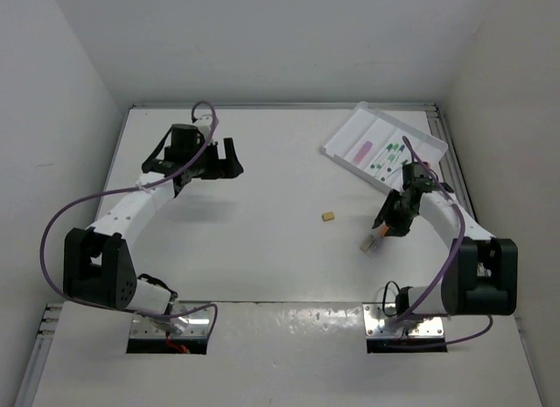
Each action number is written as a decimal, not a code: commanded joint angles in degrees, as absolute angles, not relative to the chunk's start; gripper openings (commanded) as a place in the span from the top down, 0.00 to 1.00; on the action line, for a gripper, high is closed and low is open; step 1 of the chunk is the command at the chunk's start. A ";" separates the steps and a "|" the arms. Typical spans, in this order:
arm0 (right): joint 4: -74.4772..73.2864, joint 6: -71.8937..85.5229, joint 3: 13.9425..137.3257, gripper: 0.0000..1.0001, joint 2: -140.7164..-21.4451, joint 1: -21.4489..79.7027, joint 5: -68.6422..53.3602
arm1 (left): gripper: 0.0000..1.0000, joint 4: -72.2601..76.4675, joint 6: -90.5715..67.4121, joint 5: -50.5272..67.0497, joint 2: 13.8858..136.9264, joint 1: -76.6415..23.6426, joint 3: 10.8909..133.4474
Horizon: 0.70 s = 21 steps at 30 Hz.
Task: Sort the stationery into containers
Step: Grab a piece of stationery with the right arm
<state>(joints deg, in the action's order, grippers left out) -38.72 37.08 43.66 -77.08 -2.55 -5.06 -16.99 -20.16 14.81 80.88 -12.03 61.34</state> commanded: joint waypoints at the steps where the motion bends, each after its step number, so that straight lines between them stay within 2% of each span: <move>1: -36.12 38.50 44.56 0.58 -80.32 -3.95 -6.16 | 0.02 -16.35 -18.90 13.01 78.22 -12.39 60.38; 21: -33.05 35.95 47.46 0.60 -91.93 -7.12 -3.26 | 0.03 -17.67 -19.42 13.10 83.94 -12.39 63.28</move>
